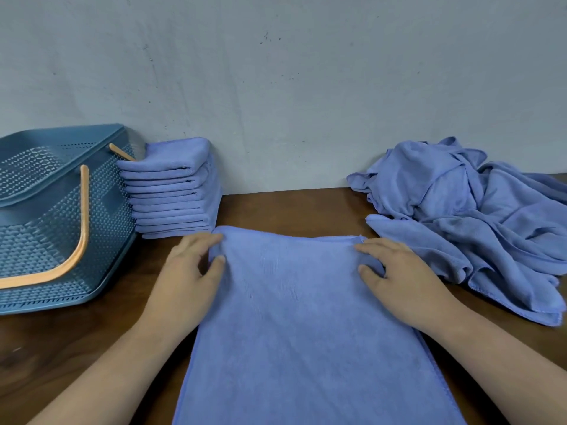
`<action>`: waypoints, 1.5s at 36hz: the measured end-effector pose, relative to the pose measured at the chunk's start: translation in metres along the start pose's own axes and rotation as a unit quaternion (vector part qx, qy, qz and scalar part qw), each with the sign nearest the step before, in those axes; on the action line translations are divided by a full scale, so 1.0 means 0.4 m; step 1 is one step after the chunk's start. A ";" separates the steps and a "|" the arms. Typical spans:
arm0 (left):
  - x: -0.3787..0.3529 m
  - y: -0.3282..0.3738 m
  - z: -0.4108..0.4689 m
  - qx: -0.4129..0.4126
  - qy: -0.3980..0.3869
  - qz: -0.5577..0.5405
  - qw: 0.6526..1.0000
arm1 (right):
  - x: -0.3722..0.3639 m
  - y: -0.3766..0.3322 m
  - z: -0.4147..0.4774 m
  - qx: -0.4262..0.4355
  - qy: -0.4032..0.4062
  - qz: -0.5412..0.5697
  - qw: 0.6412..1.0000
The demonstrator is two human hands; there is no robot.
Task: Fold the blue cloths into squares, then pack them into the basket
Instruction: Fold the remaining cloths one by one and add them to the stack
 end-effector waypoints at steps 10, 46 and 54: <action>-0.060 -0.028 -0.011 -0.003 -0.116 0.166 0.979 | 0.022 -0.015 0.002 0.006 0.038 0.021 0.999; -0.118 0.129 -0.112 -0.149 -0.272 0.191 0.932 | -0.082 -0.113 -0.038 0.162 -0.184 -0.151 0.958; -0.068 0.025 -0.046 -0.027 -0.241 0.234 0.941 | -0.042 -0.032 0.012 0.028 -0.134 -0.139 0.981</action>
Point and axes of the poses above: each hand's wrist, its own z-axis towards the middle knuckle, its own x-axis out of the back of the hand, y = z × x, the point moved 7 cm from there along z, towards the middle knuckle, and after that the axes turned 5 degrees about z, right-handed, at the moved point
